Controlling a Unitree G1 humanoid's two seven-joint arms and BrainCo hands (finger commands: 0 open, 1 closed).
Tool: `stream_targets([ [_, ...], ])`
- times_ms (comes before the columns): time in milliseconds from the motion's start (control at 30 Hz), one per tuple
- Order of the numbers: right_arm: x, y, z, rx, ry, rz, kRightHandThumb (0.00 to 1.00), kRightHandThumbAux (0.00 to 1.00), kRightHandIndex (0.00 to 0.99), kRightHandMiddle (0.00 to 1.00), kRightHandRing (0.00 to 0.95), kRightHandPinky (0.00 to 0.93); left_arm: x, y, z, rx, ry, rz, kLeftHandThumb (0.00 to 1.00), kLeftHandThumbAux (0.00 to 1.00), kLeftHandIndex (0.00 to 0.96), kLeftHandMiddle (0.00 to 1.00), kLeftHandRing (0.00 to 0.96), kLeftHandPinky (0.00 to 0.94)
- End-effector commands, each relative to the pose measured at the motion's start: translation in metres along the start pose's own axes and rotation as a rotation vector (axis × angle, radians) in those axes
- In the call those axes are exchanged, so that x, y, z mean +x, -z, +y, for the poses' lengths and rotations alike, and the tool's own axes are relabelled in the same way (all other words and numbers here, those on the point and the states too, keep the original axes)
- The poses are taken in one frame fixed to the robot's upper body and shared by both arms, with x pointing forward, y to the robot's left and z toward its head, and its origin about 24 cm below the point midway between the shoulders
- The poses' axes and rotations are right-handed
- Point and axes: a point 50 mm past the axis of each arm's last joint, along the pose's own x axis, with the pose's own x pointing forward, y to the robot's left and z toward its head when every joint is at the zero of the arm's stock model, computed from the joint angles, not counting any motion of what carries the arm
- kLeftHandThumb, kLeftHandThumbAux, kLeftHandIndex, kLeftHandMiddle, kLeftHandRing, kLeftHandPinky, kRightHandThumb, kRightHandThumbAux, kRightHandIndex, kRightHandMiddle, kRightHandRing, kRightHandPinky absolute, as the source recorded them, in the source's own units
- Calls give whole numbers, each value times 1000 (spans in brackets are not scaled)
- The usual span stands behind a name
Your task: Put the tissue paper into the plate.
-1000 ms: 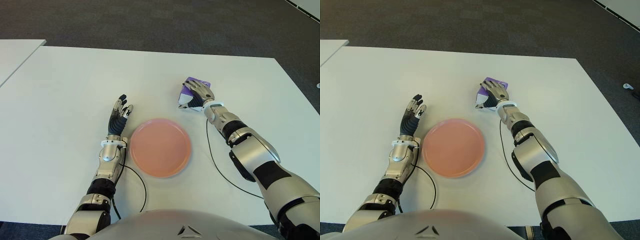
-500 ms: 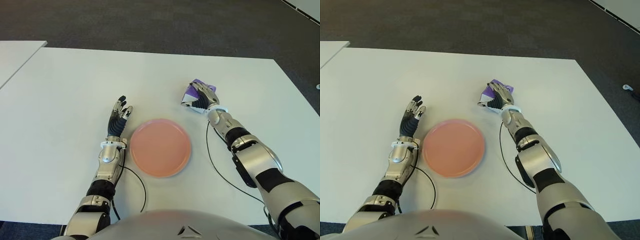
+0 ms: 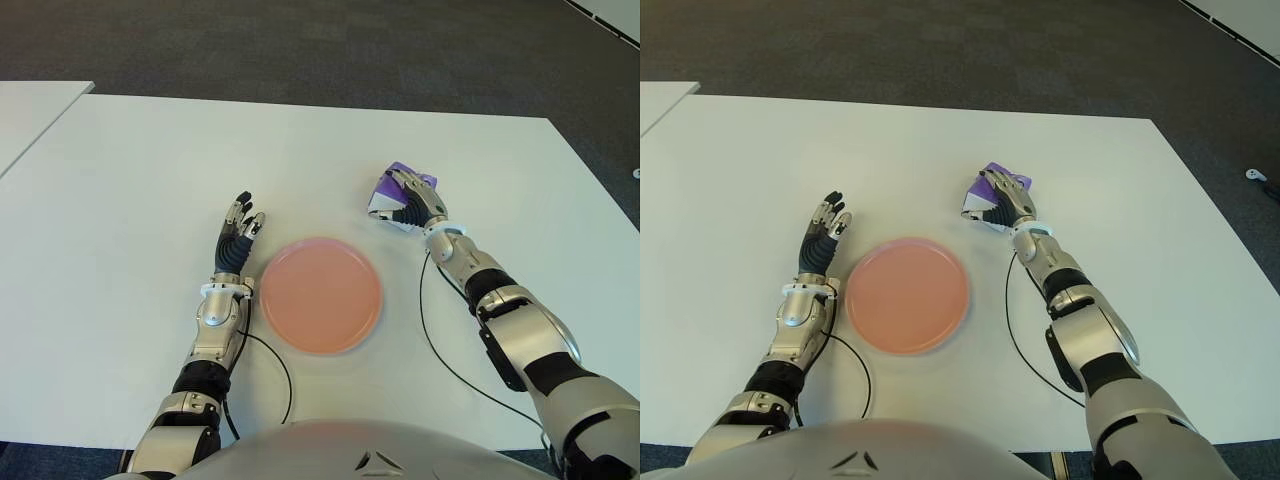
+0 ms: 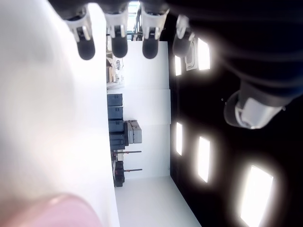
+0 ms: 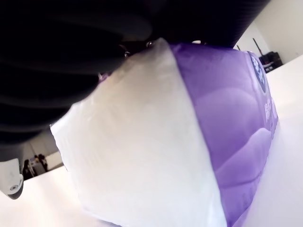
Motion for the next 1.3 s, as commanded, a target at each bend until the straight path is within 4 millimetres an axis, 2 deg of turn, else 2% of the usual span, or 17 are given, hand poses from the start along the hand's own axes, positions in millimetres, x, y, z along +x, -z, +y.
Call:
stream_targets([
  [33, -72, 39, 66, 20, -272, 105, 81, 501, 0, 0, 0, 0, -24, 24, 5, -2, 2, 126, 0, 457, 0, 0, 0, 0],
  [300, -96, 49, 68, 30, -293, 103, 83, 537, 0, 0, 0, 29, -24, 24, 6, 3, 10, 129, 0, 453, 0, 0, 0, 0],
  [633, -127, 63, 70, -6, -344, 119, 90, 541, 0, 0, 0, 1, -24, 22, 8, 0, 13, 128, 0, 453, 0, 0, 0, 0],
  [900, -134, 65, 67, -10, -367, 109, 96, 551, 0, 0, 0, 0, -23, 21, 9, 0, 15, 126, 0, 449, 0, 0, 0, 0],
  [1300, -148, 66, 52, -43, -386, 61, 113, 550, 0, 0, 0, 0, -21, 19, 10, 3, 11, 122, 0, 470, 0, 0, 0, 0],
])
